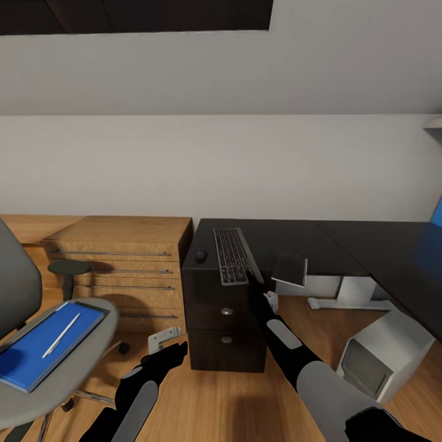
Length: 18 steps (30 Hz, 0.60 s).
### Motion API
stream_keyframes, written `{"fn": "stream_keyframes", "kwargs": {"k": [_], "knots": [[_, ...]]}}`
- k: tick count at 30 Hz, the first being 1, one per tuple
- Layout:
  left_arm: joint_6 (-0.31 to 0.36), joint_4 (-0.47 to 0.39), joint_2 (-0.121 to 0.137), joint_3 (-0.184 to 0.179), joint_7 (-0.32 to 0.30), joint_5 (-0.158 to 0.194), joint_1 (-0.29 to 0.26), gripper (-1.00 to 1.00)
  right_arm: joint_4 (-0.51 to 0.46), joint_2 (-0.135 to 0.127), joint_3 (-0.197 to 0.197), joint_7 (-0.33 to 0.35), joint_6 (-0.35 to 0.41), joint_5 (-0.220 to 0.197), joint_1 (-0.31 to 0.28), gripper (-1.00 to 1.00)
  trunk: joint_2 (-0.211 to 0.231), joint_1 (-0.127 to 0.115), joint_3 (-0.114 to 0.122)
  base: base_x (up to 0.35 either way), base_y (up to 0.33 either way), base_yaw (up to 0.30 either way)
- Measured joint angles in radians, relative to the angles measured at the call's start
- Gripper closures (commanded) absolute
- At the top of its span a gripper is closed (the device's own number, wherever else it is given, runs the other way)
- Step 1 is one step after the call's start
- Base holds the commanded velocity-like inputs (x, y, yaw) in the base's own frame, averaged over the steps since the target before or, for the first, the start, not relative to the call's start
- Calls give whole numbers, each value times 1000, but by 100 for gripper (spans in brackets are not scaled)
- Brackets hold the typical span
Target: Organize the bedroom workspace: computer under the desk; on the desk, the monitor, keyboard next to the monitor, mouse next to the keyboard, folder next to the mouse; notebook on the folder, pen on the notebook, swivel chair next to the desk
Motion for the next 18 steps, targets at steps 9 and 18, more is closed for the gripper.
{"fn": "stream_keyframes", "kwargs": {"k": [9, 18], "knots": [[0, 0, 0, 0, 1, 0, 0, -100, 0, 0, 0, 1, 0, 0, 0, -100, 0, 0, 0, 92, 0, 0], [0, 0, 0, 0, 0, 0, 0, -100, 1, 0, 0, 0, 0, 0, 0, -100, 0, 0, 0, 19, 0, 0]]}}
